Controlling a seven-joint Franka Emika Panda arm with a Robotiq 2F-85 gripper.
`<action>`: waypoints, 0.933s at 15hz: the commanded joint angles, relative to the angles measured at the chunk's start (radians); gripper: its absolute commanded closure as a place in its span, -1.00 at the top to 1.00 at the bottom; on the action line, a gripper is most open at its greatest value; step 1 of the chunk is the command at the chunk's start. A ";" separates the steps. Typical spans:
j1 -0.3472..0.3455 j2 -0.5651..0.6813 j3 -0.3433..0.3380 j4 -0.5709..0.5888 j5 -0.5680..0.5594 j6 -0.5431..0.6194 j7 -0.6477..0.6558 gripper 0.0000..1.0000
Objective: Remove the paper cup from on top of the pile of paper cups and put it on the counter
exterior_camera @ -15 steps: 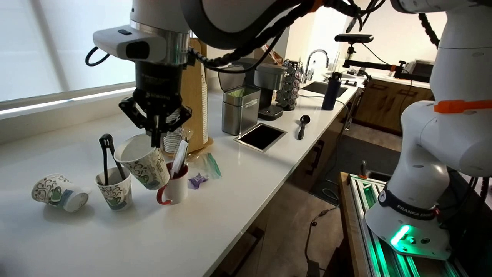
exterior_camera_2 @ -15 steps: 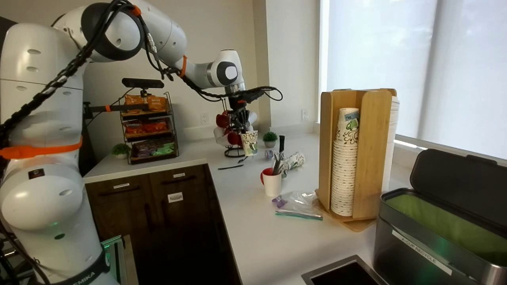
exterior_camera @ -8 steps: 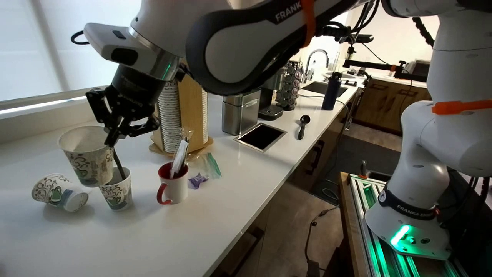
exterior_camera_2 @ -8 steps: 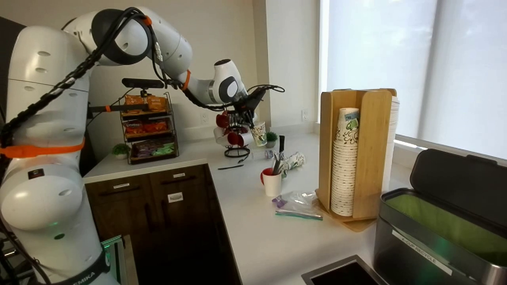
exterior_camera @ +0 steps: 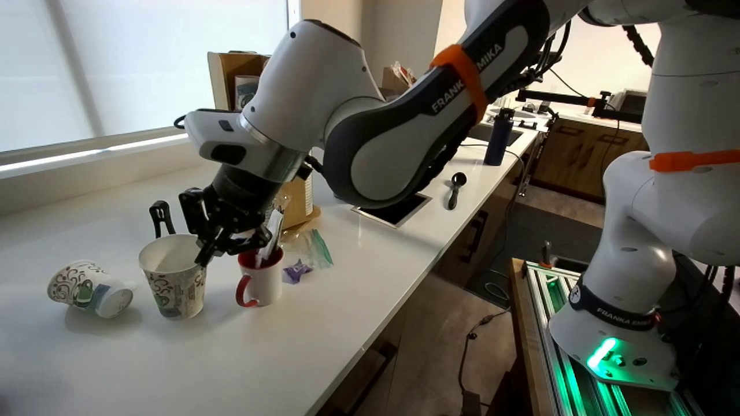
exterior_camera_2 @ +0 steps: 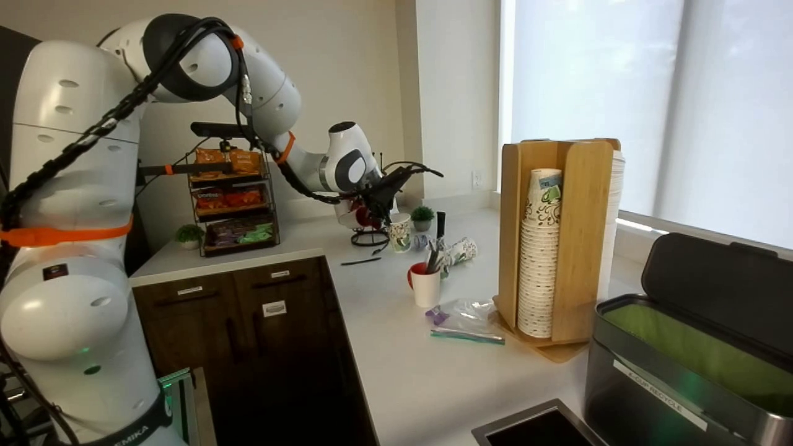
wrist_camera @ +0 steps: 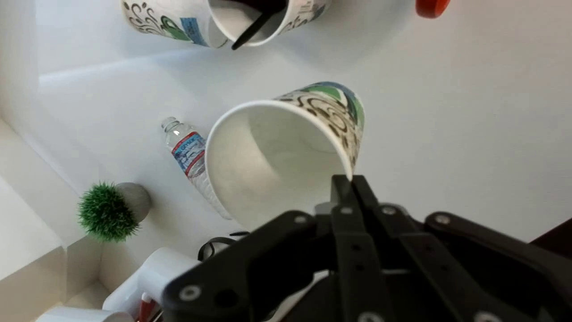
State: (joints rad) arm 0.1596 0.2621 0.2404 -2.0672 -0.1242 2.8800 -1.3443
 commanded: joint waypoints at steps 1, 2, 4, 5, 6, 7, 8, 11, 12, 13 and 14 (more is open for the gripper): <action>-0.015 0.000 0.013 -0.005 -0.019 0.000 0.020 -0.93; -0.016 -0.002 0.012 -0.007 -0.019 0.000 0.023 -0.93; -0.014 0.010 0.005 0.005 -0.024 0.005 0.033 -0.98; -0.018 0.036 0.004 0.021 -0.019 0.006 0.033 -0.98; -0.028 0.062 0.011 0.033 -0.005 0.011 0.023 -0.98; -0.037 0.084 0.013 0.040 0.001 0.019 0.020 -0.98; -0.046 0.104 0.015 0.045 0.004 0.031 0.021 -0.98; -0.080 0.165 0.040 0.078 0.023 0.019 0.016 -0.98; -0.085 0.180 0.042 0.087 0.018 0.018 0.021 -0.98; -0.088 0.195 0.045 0.096 0.015 0.019 0.024 -0.98; -0.092 0.211 0.048 0.108 0.011 0.019 0.022 -0.98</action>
State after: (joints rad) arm 0.0856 0.4178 0.2641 -2.0013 -0.1137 2.8853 -1.3282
